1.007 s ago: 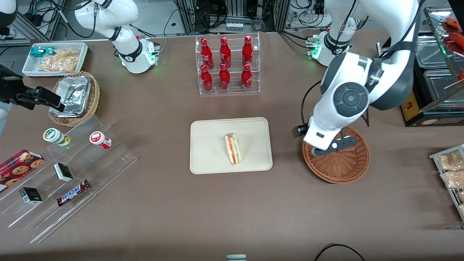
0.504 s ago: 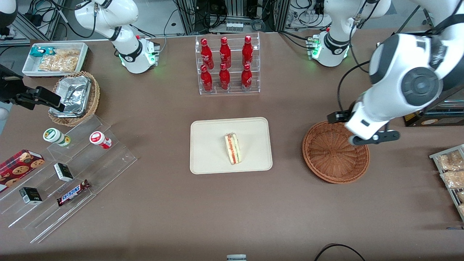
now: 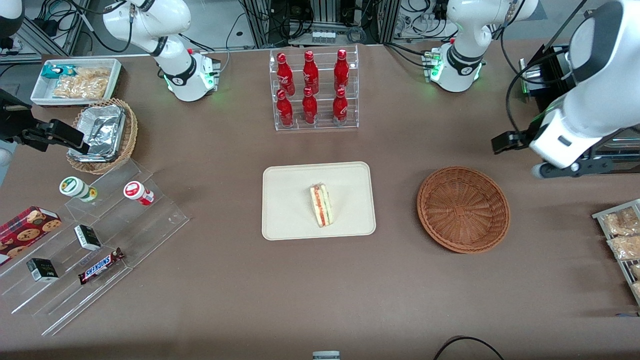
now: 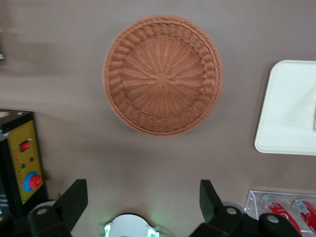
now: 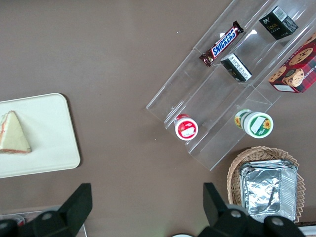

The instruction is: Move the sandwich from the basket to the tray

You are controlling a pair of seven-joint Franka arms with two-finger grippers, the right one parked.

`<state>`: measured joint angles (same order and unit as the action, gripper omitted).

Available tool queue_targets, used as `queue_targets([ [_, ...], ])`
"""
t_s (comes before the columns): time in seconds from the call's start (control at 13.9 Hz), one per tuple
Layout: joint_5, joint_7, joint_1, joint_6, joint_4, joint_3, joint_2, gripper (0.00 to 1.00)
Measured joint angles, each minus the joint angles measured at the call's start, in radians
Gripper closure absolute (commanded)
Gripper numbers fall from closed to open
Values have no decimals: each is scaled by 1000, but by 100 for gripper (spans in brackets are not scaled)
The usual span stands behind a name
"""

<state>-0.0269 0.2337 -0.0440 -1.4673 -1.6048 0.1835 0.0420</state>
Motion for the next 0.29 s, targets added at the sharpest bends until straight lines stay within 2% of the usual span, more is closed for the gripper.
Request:
queue_targets([
  [0.29,-20,-2,-45,-1,0,-1,-22,0],
])
